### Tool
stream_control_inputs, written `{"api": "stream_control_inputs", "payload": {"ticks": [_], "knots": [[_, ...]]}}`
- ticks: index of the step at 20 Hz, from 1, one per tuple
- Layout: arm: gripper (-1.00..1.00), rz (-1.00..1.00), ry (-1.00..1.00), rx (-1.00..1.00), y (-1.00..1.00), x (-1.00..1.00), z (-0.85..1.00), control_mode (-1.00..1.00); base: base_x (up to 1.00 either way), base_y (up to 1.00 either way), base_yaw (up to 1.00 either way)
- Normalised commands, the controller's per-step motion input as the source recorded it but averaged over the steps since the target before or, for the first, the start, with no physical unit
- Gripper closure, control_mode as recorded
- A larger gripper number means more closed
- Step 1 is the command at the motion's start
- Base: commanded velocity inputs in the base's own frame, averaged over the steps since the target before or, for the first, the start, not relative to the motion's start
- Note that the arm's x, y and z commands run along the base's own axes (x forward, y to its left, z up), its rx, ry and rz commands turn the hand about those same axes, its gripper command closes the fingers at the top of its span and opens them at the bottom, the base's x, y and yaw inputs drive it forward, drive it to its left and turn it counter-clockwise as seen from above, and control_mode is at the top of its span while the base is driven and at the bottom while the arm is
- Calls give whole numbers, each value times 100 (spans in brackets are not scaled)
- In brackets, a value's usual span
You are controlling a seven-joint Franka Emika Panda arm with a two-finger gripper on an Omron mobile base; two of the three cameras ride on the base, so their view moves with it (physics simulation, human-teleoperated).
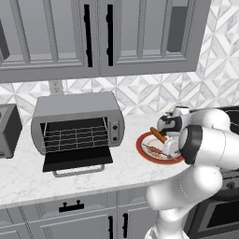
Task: Pick up the kebab skewer and baguette bread, and place them inside the toaster oven. Close the toaster oven door and start by setting the timer.
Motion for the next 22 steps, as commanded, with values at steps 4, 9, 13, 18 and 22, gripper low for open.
{"api": "stream_control_inputs", "payload": {"ticks": [4, 9, 13, 18, 22], "knots": [[-100, 0, 1, 0, 0, -1, -14, -100, 0, 0, 0], [-100, 0, 0, 0, 0, -5, -13, -100, 0, 0, 0], [-100, 0, 0, 0, 5, -14, -5, -100, 0, 0, 0], [-100, 0, 0, 0, 21, -19, 0, -100, 0, 0, 0], [-100, 0, 0, 0, 28, 0, -1, -100, 0, 0, 0]]}}
